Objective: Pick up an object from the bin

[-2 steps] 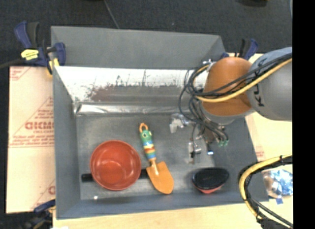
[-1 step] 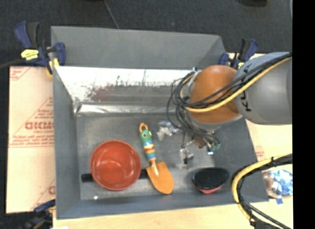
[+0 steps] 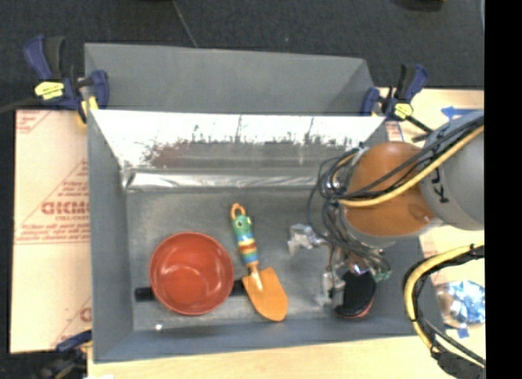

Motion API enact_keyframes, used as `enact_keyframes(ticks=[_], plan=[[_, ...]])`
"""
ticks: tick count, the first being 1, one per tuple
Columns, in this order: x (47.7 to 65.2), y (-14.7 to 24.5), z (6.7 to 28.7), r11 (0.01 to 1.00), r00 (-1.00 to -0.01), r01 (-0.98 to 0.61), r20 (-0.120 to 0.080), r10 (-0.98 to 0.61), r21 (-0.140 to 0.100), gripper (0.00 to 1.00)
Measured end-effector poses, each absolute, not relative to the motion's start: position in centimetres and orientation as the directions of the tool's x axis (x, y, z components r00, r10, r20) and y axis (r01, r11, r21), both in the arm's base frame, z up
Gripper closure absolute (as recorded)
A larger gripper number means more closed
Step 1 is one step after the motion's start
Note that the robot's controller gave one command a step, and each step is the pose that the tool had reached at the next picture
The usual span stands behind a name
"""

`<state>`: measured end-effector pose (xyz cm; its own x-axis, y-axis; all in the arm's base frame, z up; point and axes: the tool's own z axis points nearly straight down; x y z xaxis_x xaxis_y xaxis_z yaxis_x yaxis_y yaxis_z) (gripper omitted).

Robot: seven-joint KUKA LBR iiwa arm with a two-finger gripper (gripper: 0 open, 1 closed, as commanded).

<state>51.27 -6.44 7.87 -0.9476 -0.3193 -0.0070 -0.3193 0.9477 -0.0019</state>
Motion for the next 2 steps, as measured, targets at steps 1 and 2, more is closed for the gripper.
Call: enact_keyframes(ticks=[1, 2], plan=[[50.5, -6.5, 7.4, 0.933, -0.933, -0.361, -0.009, -0.361, -0.005, 0.0], [49.6, -12.0, 8.6, 0.952, -0.952, -0.305, -0.006, -0.305, -0.001, 0.0]])
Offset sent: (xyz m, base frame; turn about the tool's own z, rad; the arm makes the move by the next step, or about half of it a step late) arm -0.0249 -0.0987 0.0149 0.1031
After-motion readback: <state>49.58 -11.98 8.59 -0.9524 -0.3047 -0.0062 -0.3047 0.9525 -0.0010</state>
